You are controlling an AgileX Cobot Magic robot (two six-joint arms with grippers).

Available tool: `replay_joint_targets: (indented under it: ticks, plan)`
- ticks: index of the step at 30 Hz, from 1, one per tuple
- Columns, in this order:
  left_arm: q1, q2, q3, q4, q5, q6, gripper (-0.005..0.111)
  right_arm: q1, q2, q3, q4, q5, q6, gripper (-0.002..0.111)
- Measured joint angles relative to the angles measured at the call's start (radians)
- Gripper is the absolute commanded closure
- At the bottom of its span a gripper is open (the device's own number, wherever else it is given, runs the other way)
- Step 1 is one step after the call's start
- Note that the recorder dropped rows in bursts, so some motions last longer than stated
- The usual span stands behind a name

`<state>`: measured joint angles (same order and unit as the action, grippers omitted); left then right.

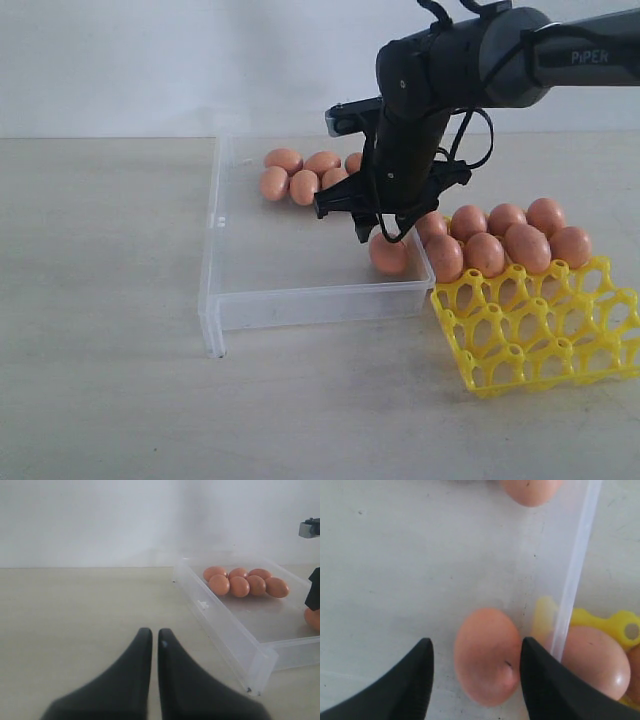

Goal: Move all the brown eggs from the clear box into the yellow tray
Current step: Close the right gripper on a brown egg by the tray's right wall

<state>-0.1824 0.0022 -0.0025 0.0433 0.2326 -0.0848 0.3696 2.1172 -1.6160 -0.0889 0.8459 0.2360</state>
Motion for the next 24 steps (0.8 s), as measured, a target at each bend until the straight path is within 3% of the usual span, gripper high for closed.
replay_joint_targets:
  ticks: [14,16,19,24]
  plan:
    - [0.0,0.0,0.0,0.0,0.0,0.0,0.103,0.002,0.073,-0.002,0.002,0.011,0.002,0.064]
    - [0.0,0.0,0.0,0.0,0.0,0.0,0.103,0.002,0.079,-0.002,0.004,0.005,0.003,0.076]
    - [0.0,0.0,0.0,0.0,0.0,0.0,0.103,0.002,0.08,-0.002,0.005,0.003,0.003,0.108]
    - [0.0,0.0,0.0,0.0,0.0,0.0,0.103,0.002,0.08,-0.002,0.005,0.001,0.001,0.109]
